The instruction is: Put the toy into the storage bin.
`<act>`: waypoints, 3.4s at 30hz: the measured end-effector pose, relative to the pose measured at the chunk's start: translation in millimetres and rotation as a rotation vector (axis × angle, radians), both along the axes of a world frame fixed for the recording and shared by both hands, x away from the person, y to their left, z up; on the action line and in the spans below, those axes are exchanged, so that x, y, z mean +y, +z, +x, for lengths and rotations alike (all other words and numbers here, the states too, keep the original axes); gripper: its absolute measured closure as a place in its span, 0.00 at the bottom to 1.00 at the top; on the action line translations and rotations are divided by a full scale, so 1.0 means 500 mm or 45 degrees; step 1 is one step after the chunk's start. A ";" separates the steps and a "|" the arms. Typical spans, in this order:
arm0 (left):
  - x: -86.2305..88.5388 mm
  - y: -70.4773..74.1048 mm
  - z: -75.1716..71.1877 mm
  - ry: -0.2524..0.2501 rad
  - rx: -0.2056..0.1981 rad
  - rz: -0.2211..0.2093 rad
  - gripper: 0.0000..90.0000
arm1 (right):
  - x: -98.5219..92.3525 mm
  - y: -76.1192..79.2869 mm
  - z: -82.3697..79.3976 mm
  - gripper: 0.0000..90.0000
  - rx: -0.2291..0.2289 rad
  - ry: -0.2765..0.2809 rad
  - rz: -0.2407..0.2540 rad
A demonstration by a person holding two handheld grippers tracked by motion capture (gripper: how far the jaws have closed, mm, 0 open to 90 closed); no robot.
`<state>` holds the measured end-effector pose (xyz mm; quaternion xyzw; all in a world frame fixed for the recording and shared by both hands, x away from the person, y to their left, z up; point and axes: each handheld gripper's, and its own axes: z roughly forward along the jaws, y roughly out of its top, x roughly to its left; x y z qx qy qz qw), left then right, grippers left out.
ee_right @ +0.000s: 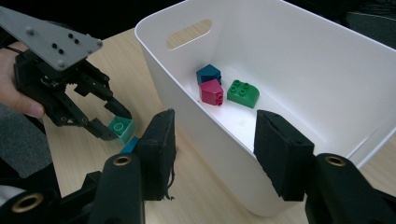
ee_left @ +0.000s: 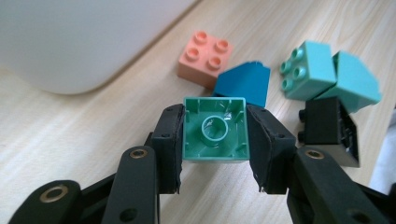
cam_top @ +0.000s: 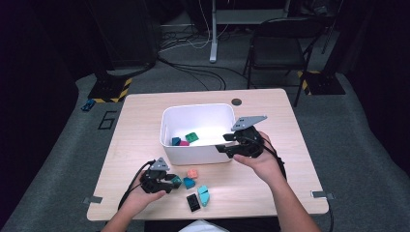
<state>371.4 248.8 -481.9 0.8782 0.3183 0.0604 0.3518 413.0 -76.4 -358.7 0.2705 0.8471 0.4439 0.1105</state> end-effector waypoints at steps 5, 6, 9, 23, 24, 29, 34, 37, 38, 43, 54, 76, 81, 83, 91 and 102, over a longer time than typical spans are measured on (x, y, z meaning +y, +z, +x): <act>0.015 0.036 0.001 0.029 -0.018 -0.021 0.65 | -0.007 0.002 -0.001 0.53 0.005 -0.013 0.007; 0.018 0.044 0.001 0.033 -0.029 -0.020 0.65 | -0.007 0.002 -0.001 0.53 0.006 -0.014 0.008; 0.025 0.069 0.002 0.040 -0.045 -0.015 0.65 | -0.009 0.001 -0.001 0.53 0.009 -0.013 0.006; 0.019 0.201 0.030 -0.008 -0.104 -0.061 0.65 | -0.023 0.004 0.002 0.53 0.009 -0.029 0.025; 0.017 0.210 0.032 -0.009 -0.108 -0.065 0.65 | -0.024 0.005 0.001 0.53 0.010 -0.035 0.027; 0.005 0.250 0.048 -0.022 -0.139 -0.077 0.65 | -0.026 0.006 0.002 0.53 0.002 -0.035 0.028; -0.012 0.277 0.074 -0.030 -0.165 -0.062 0.65 | -0.030 0.008 0.001 0.53 0.005 -0.045 0.035; -0.024 0.287 0.094 -0.025 -0.165 -0.069 0.65 | -0.032 0.008 0.002 0.53 0.001 -0.043 0.036; -0.028 0.291 0.102 -0.030 -0.167 -0.063 0.65 | -0.033 0.008 0.002 0.53 -0.001 -0.043 0.036; -0.048 0.295 0.145 -0.023 -0.146 -0.069 0.65 | -0.037 0.008 0.004 0.53 0.007 -0.053 0.041; -0.097 0.286 0.231 -0.005 -0.129 -0.097 0.65 | -0.050 0.008 0.008 0.53 0.005 -0.072 0.055; -0.204 0.217 0.340 -0.024 -0.115 -0.063 0.65 | -0.067 0.013 0.010 0.53 -0.003 -0.089 0.071; -0.215 0.198 0.354 -0.024 -0.090 -0.044 0.65 | -0.065 0.013 0.009 0.53 -0.001 -0.088 0.069; -0.220 0.191 0.357 -0.014 -0.082 -0.027 0.65 | -0.064 0.013 0.009 0.53 -0.002 -0.084 0.069; -0.218 0.187 0.359 0.007 -0.062 -0.006 0.57 | -0.066 0.013 0.009 0.53 -0.001 -0.085 0.072; -0.178 0.242 0.310 -0.002 -0.143 -0.055 0.55 | -0.065 0.011 0.010 0.53 0.000 -0.087 0.065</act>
